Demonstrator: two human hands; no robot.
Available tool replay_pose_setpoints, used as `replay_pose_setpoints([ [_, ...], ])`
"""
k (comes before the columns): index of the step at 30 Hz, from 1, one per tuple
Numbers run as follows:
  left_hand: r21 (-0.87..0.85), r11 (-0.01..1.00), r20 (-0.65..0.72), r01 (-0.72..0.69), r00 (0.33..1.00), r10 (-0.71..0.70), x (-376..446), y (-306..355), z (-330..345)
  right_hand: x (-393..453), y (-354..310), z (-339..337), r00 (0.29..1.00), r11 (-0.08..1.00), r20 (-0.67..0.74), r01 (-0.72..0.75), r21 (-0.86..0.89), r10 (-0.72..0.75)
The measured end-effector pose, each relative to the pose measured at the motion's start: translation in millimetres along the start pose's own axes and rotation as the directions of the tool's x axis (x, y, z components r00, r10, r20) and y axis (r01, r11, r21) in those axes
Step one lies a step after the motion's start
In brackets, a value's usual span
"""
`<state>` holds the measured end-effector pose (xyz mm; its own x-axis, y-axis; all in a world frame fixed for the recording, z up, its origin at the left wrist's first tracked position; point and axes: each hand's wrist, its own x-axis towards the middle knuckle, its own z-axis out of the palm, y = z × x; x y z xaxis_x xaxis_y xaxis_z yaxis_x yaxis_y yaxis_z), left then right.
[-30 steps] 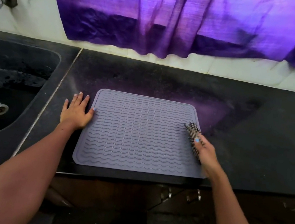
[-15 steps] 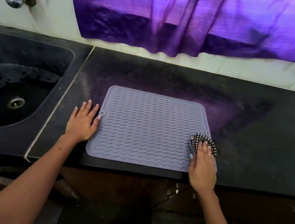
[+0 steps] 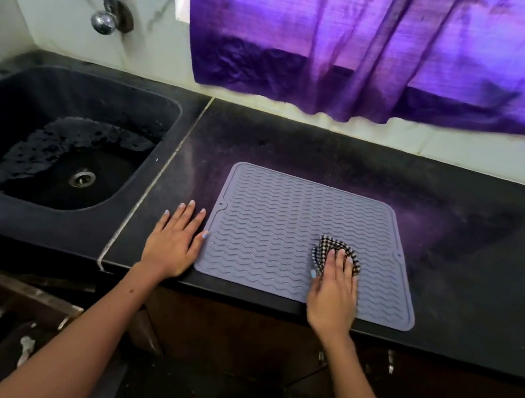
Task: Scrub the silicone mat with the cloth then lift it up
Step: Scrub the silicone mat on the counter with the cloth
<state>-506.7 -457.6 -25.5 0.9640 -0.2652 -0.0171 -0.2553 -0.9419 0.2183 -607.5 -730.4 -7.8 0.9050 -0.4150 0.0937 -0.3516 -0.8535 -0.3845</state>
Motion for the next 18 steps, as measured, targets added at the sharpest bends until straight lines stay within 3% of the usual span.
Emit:
replay_pose_setpoints([
  [1, 0.003, 1.000, 0.000, 0.001, 1.000, -0.001, -2, 1, 0, -1, 2, 4, 0.999, 0.996, 0.015, 0.043, -0.074, -0.042],
  [3, 0.011, 1.000, 0.000, 0.009, 1.000, -0.009, -6, 2, 0, 2, 4, 3, 0.996, 0.995, 0.048, 0.074, -0.059, -0.071],
  [6, -0.006, 1.000, -0.023, 0.020, 1.000, -0.020, -7, 4, 2, 12, 2, -15, 0.991, 0.961, 0.130, -0.066, 0.268, 0.032],
  [8, -0.009, 1.000, -0.028, 0.022, 0.999, -0.022, -8, 4, 3, 19, -11, -30, 0.963, 0.793, 0.176, -0.269, 0.546, 0.205],
  [10, -0.009, 1.000, -0.027, 0.023, 0.999, -0.023, -9, 5, 2, 21, -29, -29, 0.948, 0.706, 0.168, -0.313, 0.636, 0.269],
  [14, 0.006, 1.000, -0.021, 0.025, 0.999, -0.025, -8, 5, 2, 12, -79, -8, 0.998, 0.843, 0.051, -0.048, 0.535, 0.025],
  [18, 0.012, 0.999, -0.029, 0.032, 0.999, -0.032, -9, 6, 1, -14, -113, 26, 0.944, 0.935, 0.100, 0.289, 0.207, -0.314],
])
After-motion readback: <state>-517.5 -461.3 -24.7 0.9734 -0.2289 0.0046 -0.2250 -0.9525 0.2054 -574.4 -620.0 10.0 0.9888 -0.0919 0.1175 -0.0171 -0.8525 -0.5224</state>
